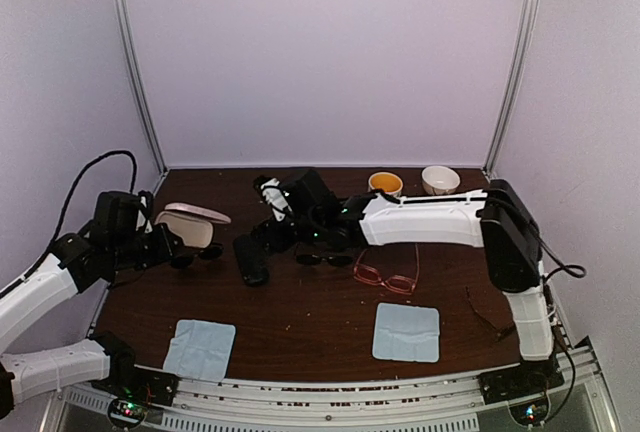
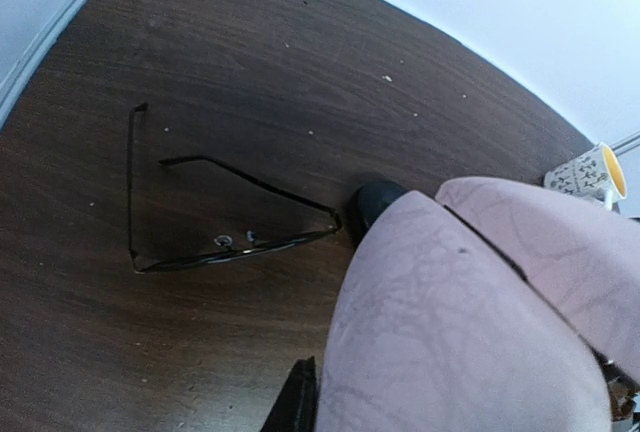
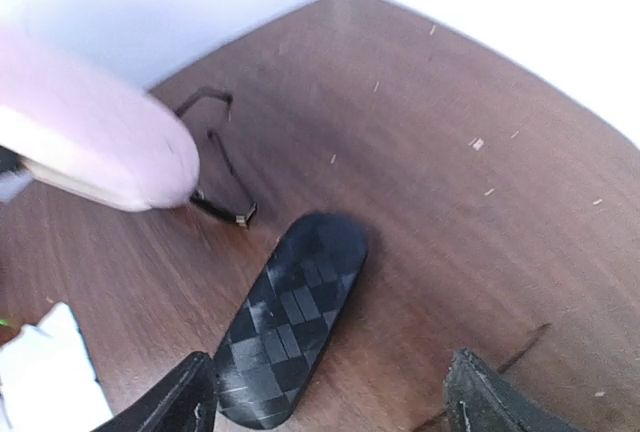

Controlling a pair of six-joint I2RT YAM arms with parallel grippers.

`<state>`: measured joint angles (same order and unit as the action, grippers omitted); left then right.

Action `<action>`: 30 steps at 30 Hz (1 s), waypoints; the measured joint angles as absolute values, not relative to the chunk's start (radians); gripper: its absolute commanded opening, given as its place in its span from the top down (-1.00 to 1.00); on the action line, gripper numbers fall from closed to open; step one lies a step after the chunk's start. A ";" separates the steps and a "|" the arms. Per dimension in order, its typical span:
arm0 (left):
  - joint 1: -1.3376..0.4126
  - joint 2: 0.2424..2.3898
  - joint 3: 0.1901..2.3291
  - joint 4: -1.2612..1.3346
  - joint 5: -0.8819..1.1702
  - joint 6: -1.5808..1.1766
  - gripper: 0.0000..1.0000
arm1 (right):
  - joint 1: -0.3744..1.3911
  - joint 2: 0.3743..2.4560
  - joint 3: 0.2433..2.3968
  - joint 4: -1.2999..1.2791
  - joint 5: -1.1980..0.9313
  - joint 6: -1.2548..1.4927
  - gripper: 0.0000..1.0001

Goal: Organize the sunglasses

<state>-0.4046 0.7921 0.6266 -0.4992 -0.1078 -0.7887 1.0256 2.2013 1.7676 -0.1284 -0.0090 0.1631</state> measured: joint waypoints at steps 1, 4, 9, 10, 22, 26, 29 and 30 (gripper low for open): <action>-0.405 0.797 0.626 -0.487 -0.092 -0.796 1.00 | 1.017 2.140 1.710 -0.094 -0.017 0.166 -0.57; -0.405 0.811 0.604 -0.423 -0.034 -0.832 1.00 | 0.981 2.020 1.596 -0.015 -0.040 0.173 -0.56; -0.405 0.847 0.531 -0.319 0.083 -0.911 1.00 | 0.944 1.889 1.428 0.050 -0.128 0.150 -0.53; -0.405 0.853 0.515 -0.302 0.111 -0.928 1.00 | 0.944 1.883 1.407 0.051 -0.154 0.138 -0.53; -0.407 0.915 0.464 -0.123 0.346 -1.093 1.00 | 0.987 1.885 1.357 0.043 -0.285 -0.072 -0.47; -0.408 0.921 0.463 -0.096 0.386 -1.116 1.00 | 0.993 1.906 1.406 0.059 -0.273 -0.124 -0.42; -0.408 0.929 0.456 -0.071 0.411 -1.131 1.00 | 0.997 1.927 1.447 0.082 -0.251 -0.152 -0.36; -0.409 0.931 0.450 -0.062 0.419 -1.136 1.00 | 0.998 1.937 1.460 0.086 -0.244 -0.159 -0.32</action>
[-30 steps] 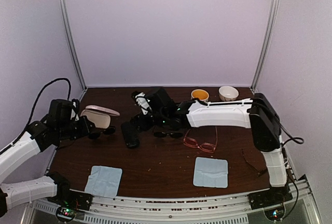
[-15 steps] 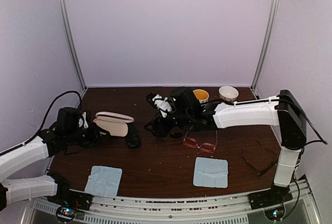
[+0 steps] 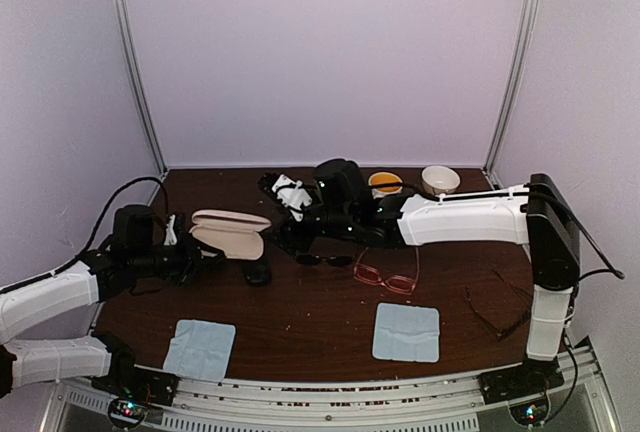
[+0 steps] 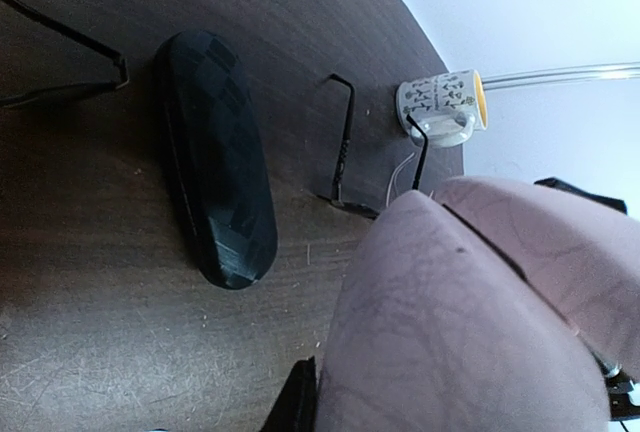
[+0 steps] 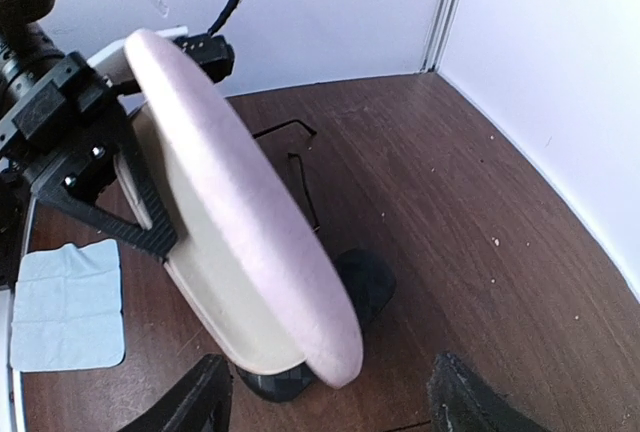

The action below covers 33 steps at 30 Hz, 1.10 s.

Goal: Organize the sunglasses

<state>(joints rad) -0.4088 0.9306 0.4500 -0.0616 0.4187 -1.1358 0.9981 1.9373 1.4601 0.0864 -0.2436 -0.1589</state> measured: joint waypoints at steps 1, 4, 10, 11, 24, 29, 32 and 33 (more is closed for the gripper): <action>-0.410 0.931 0.443 -0.054 0.426 -1.140 1.00 | 0.999 1.951 1.479 0.091 -0.234 -0.167 -0.29; -0.410 0.933 0.430 -0.050 0.440 -1.145 1.00 | 1.002 1.990 1.517 0.104 -0.214 -0.191 -0.10; -0.410 0.941 0.422 -0.026 0.459 -1.151 1.00 | 1.011 2.051 1.570 0.101 -0.204 -0.253 0.41; -0.410 0.944 0.422 -0.020 0.463 -1.151 1.00 | 1.015 2.056 1.574 0.101 -0.205 -0.266 0.48; -0.411 0.954 0.397 -0.012 0.501 -1.166 0.70 | 1.023 2.057 1.504 0.152 -0.186 -0.384 1.00; -0.415 0.948 0.389 0.000 0.496 -1.149 0.08 | 1.031 2.048 1.476 0.163 -0.184 -0.399 1.00; -0.415 0.932 0.390 -0.007 0.473 -1.125 -0.24 | 1.038 2.029 1.439 0.164 -0.184 -0.414 1.00; -0.415 0.927 0.390 -0.015 0.467 -1.114 -0.32 | 1.039 2.022 1.428 0.164 -0.184 -0.417 1.00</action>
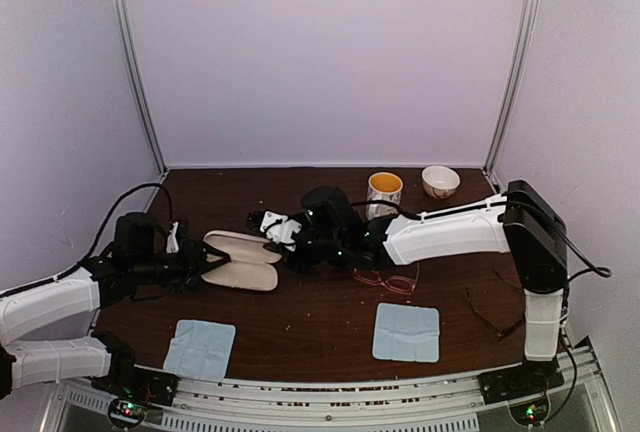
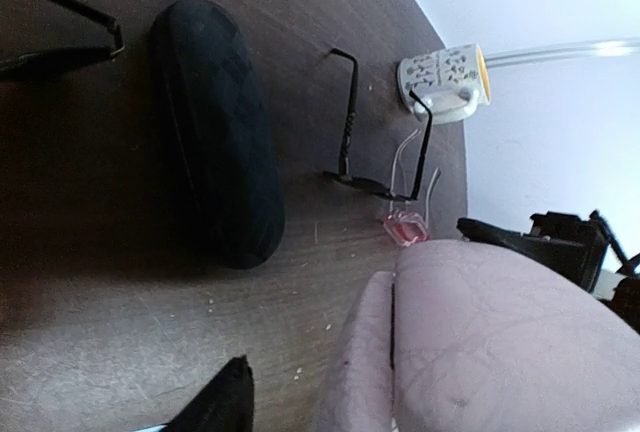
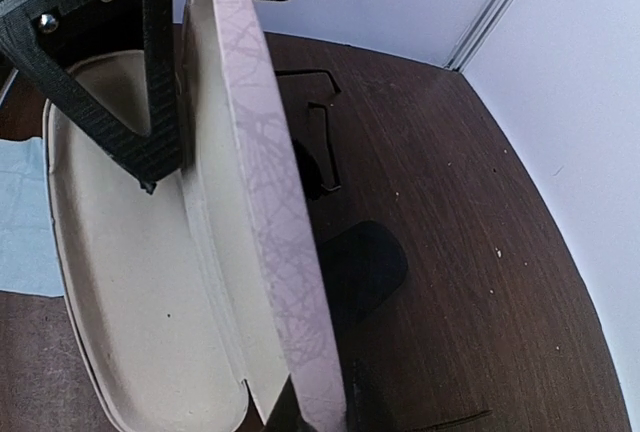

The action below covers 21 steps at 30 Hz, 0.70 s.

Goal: Organize the sunglasses

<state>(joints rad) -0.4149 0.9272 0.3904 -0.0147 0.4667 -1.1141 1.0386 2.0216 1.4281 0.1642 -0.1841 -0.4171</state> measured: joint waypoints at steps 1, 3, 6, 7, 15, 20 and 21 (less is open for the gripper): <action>-0.415 0.921 0.392 -0.025 0.459 -1.103 -0.40 | 1.040 2.012 1.416 0.163 -0.184 -0.420 1.00; -0.415 0.909 0.397 -0.043 0.444 -1.077 -0.52 | 1.041 1.991 1.394 0.162 -0.184 -0.422 1.00; -0.415 0.886 0.411 -0.088 0.418 -1.036 -0.67 | 1.033 1.946 1.352 0.161 -0.185 -0.422 1.00; -0.415 0.878 0.417 -0.102 0.408 -1.021 -0.70 | 1.028 1.933 1.341 0.160 -0.186 -0.422 1.00; -0.424 0.821 0.488 -0.237 0.336 -0.860 -0.81 | 0.999 1.821 1.248 0.133 -0.198 -0.421 1.00; -0.424 0.786 0.533 -0.328 0.233 -0.767 -0.95 | 0.986 1.745 1.188 0.054 -0.242 -0.450 1.00; -0.418 0.782 0.542 -0.342 0.204 -0.751 -0.96 | 0.982 1.729 1.175 0.028 -0.256 -0.464 1.00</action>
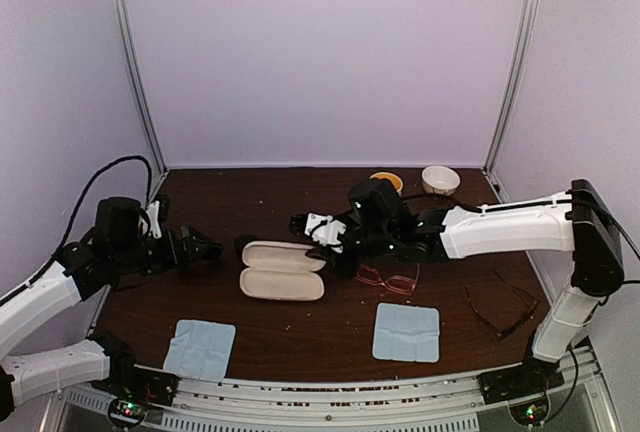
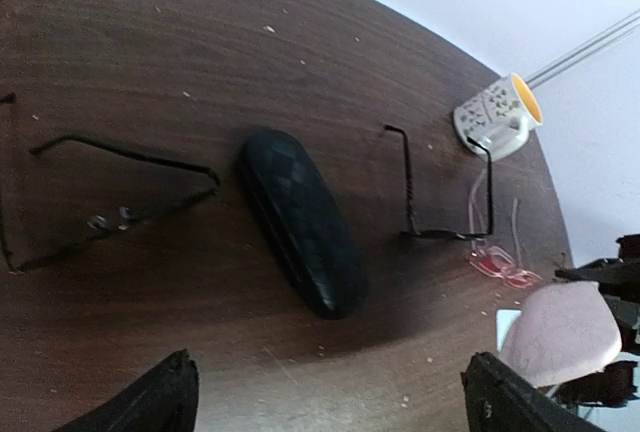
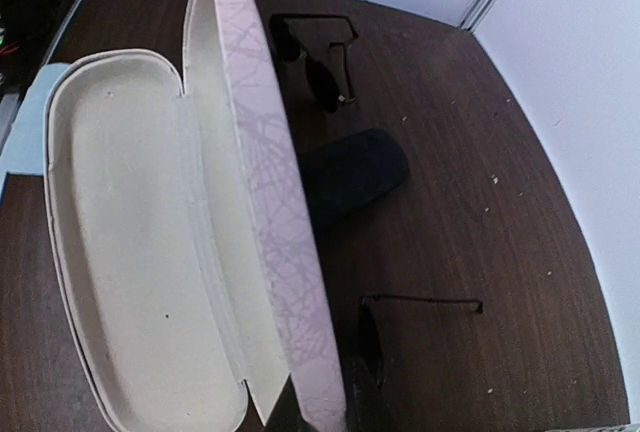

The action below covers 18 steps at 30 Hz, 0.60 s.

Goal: Organize the sunglasses

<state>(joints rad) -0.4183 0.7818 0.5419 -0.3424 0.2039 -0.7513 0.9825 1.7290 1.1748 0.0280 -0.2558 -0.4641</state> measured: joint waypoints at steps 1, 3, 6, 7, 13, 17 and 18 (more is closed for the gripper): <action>-0.413 0.778 0.555 -0.363 0.163 -0.733 -0.95 | 0.980 1.712 1.162 -0.012 -0.265 -0.476 1.00; -0.411 0.774 0.570 -0.383 0.113 -0.705 -0.96 | 0.976 1.699 1.156 -0.077 -0.292 -0.504 1.00; -0.411 0.770 0.584 -0.406 0.043 -0.664 -0.96 | 0.973 1.698 1.161 -0.186 -0.339 -0.551 1.00; -0.411 0.770 0.585 -0.418 0.016 -0.649 -0.96 | 0.973 1.698 1.166 -0.226 -0.353 -0.565 1.00; -0.411 0.768 0.585 -0.460 -0.098 -0.594 -0.95 | 0.974 1.739 1.255 -0.416 -0.445 -0.627 1.00; -0.411 0.752 0.585 -0.473 -0.149 -0.581 -0.95 | 0.982 1.805 1.330 -0.477 -0.471 -0.656 1.00; -0.411 0.747 0.585 -0.472 -0.159 -0.579 -0.95 | 0.985 1.825 1.348 -0.487 -0.472 -0.663 1.00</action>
